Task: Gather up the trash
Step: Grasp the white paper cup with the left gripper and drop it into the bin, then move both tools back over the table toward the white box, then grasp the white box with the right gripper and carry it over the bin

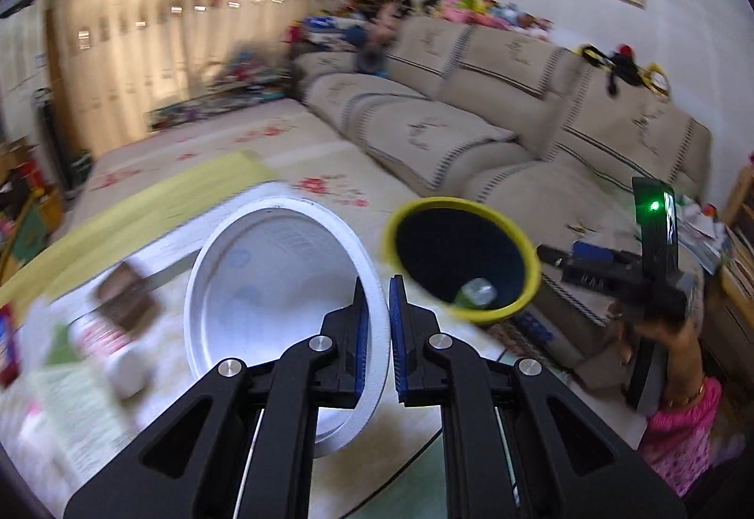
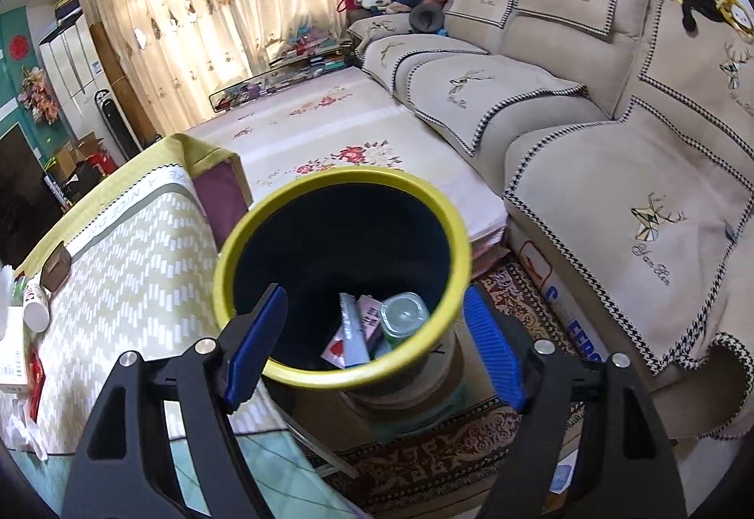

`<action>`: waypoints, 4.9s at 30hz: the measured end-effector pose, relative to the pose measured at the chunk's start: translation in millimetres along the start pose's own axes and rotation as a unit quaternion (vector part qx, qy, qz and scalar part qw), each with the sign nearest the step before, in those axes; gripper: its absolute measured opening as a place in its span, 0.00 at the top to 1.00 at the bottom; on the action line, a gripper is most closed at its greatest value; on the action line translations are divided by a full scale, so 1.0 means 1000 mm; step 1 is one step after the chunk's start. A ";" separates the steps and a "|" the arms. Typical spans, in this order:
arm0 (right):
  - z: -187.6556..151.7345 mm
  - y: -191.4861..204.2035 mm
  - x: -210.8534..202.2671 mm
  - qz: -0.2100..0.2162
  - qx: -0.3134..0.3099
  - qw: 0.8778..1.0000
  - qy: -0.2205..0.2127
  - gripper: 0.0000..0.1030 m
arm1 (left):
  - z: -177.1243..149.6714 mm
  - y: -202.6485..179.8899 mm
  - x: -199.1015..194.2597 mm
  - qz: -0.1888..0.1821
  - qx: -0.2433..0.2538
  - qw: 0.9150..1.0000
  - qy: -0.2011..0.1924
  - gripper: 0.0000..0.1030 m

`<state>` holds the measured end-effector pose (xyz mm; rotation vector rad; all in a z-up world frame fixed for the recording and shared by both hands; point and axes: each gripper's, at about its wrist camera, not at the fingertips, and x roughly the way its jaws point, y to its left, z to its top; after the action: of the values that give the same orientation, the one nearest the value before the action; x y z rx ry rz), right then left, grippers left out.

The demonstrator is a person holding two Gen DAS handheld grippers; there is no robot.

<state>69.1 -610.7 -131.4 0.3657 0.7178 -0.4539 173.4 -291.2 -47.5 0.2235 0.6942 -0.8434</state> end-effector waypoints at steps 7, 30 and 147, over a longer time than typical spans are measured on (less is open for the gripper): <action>-0.005 -0.034 0.003 -0.009 0.029 1.000 0.005 0.29 | 0.049 -0.058 0.103 -0.041 0.043 0.997 0.045 0.91; -0.014 -0.043 0.001 -0.005 0.036 0.999 0.019 0.24 | 0.078 -0.071 0.179 -0.017 0.028 0.997 0.067 0.14; 0.014 0.085 0.055 0.043 -0.031 0.998 0.015 0.72 | -0.133 0.136 -0.138 0.206 -0.204 0.957 -0.023 0.05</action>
<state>157.1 -560.4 -145.7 0.3451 0.7407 -0.3441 148.7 -58.8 -70.9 -0.0277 0.7291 -0.2946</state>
